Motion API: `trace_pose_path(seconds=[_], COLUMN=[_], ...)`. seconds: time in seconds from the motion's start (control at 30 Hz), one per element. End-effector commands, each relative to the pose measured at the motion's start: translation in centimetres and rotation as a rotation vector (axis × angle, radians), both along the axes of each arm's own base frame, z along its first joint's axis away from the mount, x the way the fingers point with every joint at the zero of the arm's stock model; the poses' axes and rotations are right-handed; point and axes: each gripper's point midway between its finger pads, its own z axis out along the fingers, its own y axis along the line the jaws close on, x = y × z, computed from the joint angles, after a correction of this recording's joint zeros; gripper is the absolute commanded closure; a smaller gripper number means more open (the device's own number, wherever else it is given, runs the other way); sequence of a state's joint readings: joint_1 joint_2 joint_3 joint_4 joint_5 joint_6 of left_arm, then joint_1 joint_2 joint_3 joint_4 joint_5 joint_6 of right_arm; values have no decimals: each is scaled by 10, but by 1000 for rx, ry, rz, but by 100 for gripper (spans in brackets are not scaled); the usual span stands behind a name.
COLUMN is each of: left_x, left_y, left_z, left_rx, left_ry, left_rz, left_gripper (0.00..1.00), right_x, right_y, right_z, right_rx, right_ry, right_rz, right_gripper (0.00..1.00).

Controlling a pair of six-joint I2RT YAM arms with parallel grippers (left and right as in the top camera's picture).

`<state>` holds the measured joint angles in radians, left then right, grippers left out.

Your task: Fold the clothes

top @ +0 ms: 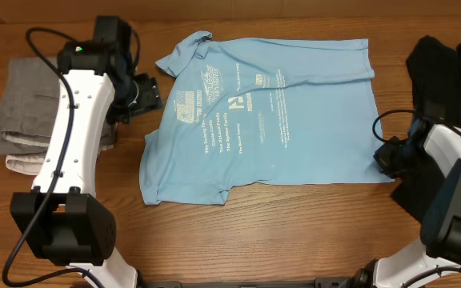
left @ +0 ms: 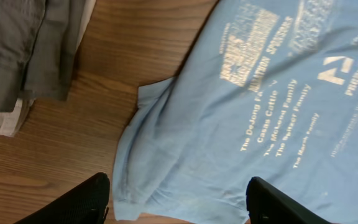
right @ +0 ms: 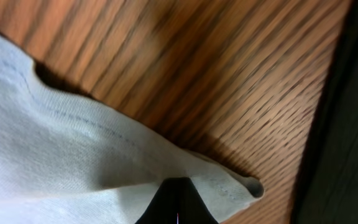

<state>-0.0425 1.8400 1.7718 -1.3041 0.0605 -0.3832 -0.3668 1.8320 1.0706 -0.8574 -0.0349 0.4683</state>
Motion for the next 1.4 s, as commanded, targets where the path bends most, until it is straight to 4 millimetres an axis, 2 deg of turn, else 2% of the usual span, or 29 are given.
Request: trace_pose_path(seconds=[0.0, 0.1, 0.27, 0.47, 0.57, 0.6, 0.63, 0.7, 0.77, 0.83, 0.97, 1.37], left_x=[-7, -14, -21, -17, -13, -12, -14, -17, -21, -24, -20, -2], left_y=[5, 12, 17, 8, 0, 0, -2, -3, -3, -3, -3, -4], left_z=[-14, -25, -39, -63, -75, -82, -95, -108, -120, -128, -135, -152], left_rx=[-37, -39, -45, -85, -120, -120, -117, -111, -99, -94, -83, -55], left_ry=[37, 68, 99, 72, 43, 37, 33, 30, 32, 30, -6, -127], left_rz=[-8, 0, 2, -67, -100, -102, -122, -148, -182, -205, -259, -274], left_gripper=[27, 27, 26, 27, 31, 34, 43, 61, 73, 78, 79, 79], right_x=[-29, -42, -50, -50, -48, -47, -45, -45, -44, -43, -44, -43], right_y=[-22, -40, -61, -69, -66, -64, -62, -61, -60, -60, -60, -58], right_z=[-26, -28, -28, -28, -29, -29, -29, -29, -29, -29, -29, -29], right_rx=[-46, -58, -61, -69, -62, -54, -52, -52, -53, -52, -52, -42], right_ry=[71, 81, 70, 54, 50, 47, 45, 45, 45, 45, 45, 41], right_rz=[-84, -161, -242, -280, -276, -273, -268, -262, -257, -257, -257, -256], right_gripper=[96, 96, 96, 96, 96, 96, 96, 96, 95, 95, 95, 95])
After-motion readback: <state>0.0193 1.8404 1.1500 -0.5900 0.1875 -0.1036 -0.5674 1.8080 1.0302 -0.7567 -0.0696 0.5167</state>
